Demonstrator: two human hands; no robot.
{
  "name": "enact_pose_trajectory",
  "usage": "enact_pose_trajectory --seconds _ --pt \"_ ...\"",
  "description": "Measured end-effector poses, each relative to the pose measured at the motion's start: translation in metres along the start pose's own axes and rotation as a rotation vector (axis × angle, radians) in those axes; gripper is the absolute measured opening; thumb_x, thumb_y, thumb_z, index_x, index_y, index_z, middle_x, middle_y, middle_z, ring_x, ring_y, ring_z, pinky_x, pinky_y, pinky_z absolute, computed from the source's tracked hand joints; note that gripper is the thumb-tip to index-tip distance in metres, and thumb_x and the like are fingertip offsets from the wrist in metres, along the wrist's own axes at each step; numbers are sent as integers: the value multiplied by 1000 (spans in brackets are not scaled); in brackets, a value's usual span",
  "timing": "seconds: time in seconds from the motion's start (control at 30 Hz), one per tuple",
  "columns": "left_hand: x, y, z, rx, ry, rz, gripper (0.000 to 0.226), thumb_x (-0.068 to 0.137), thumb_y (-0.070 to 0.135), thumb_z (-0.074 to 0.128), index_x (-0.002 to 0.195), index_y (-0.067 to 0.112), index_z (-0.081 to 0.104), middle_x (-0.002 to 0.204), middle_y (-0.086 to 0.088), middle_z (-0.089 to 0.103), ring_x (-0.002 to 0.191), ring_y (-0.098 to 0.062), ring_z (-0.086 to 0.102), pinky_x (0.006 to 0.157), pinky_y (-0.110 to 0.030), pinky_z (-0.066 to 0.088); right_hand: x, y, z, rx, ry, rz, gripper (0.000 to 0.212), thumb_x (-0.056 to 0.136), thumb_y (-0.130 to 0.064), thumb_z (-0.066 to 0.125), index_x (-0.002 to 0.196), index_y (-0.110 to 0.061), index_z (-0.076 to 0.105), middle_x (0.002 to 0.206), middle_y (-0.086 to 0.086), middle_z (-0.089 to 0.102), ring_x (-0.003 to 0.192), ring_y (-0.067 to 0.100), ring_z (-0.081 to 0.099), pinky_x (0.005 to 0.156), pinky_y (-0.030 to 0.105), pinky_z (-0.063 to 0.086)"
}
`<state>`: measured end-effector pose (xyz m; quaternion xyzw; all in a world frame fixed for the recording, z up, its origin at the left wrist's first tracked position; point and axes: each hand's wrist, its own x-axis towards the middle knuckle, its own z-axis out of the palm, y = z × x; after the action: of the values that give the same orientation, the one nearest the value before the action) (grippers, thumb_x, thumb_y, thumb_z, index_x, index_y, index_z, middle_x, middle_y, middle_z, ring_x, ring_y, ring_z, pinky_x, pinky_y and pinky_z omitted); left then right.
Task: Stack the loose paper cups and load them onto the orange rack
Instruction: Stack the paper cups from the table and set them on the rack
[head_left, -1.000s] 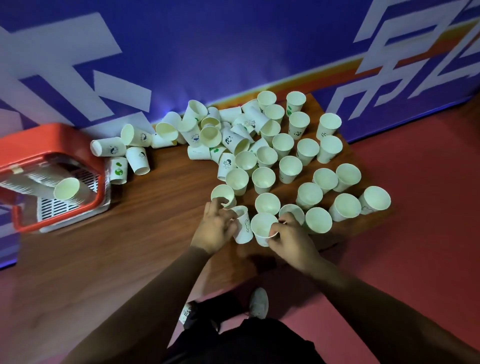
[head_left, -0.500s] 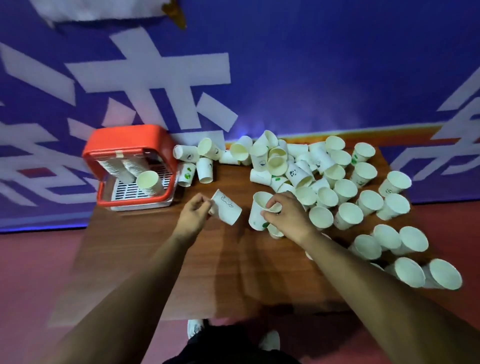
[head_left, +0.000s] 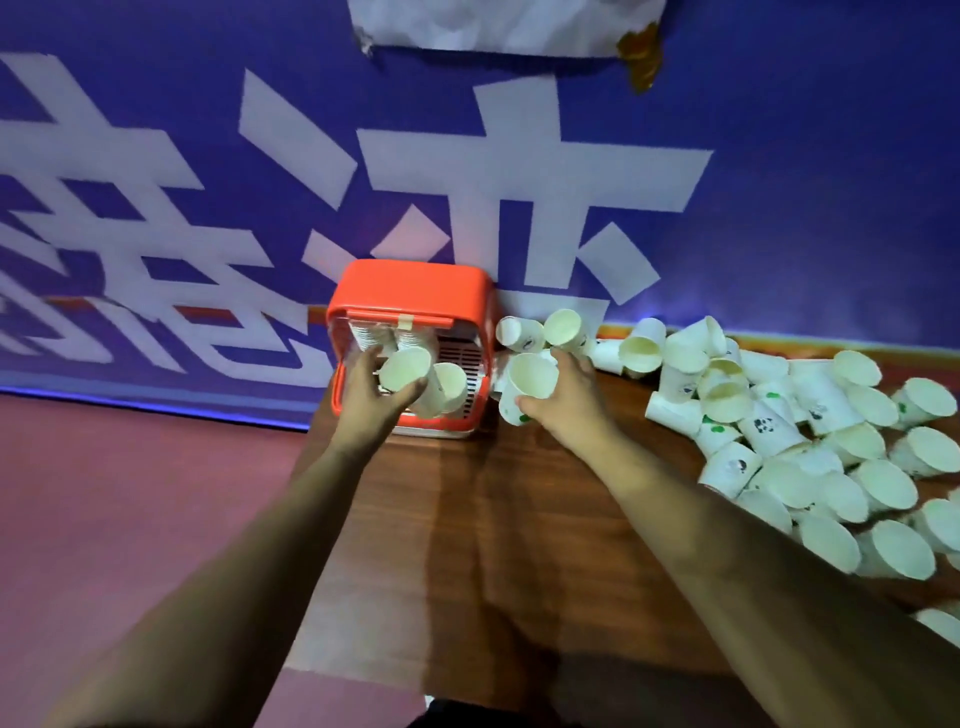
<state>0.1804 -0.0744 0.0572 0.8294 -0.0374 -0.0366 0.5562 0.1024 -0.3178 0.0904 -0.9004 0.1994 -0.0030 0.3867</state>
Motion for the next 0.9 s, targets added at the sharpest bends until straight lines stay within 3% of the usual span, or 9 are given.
enact_pose_trajectory --seconds 0.1,0.2,0.37,0.5,0.6,0.7,0.83,0.9 --pt "33 -9 -6 147 -24 65 73 73 42 80 136 18 51 128 2 51 121 -17 50 100 -36 47 23 -18 18 2 7 -3 62 71 -26 78 126 -18 53 133 6 41 120 23 49 92 23 37" --pt "49 -14 2 136 -71 64 70 77 29 83 137 11 52 133 -5 49 119 -13 47 96 -16 42 36 -27 28 33 36 27 61 74 -23 78 128 -15 52 134 8 41 124 24 45 95 23 34" --pt "67 -43 20 188 -200 111 75 73 28 86 138 16 50 129 2 44 121 -17 49 102 -35 47 51 -30 39 0 109 103 69 75 -29 80 135 -16 47 140 8 39 121 24 48 91 22 35" --pt "77 -53 33 327 -284 175 80 71 29 87 139 12 49 134 -7 46 122 -20 48 104 -27 38 55 -31 48 14 137 93 74 77 -33 79 139 -19 42 142 4 35 121 19 46 86 20 36" --pt "81 -67 42 407 -343 155 84 68 31 88 140 16 50 134 -10 46 124 -27 48 105 -31 39 59 -37 59 21 142 79 75 76 -34 79 139 -20 40 140 2 35 121 18 46 87 21 38" --pt "82 -78 44 360 -417 82 87 69 34 88 145 22 45 133 -10 45 123 -26 50 104 -33 42 61 -42 69 28 88 74 73 77 -36 78 138 -21 41 134 0 38 119 15 46 89 20 37" --pt "93 -87 29 290 -558 25 94 75 34 83 153 27 30 147 -4 41 133 -19 44 109 -31 37 65 -42 83 45 49 47 66 75 -34 80 132 -19 49 125 -1 44 118 13 46 94 18 35" --pt "96 -92 19 194 -579 -57 87 82 29 77 154 28 28 151 -1 40 135 -15 43 109 -33 40 67 -42 92 57 31 42 65 74 -33 81 129 -19 50 125 -1 46 117 13 47 97 22 38"
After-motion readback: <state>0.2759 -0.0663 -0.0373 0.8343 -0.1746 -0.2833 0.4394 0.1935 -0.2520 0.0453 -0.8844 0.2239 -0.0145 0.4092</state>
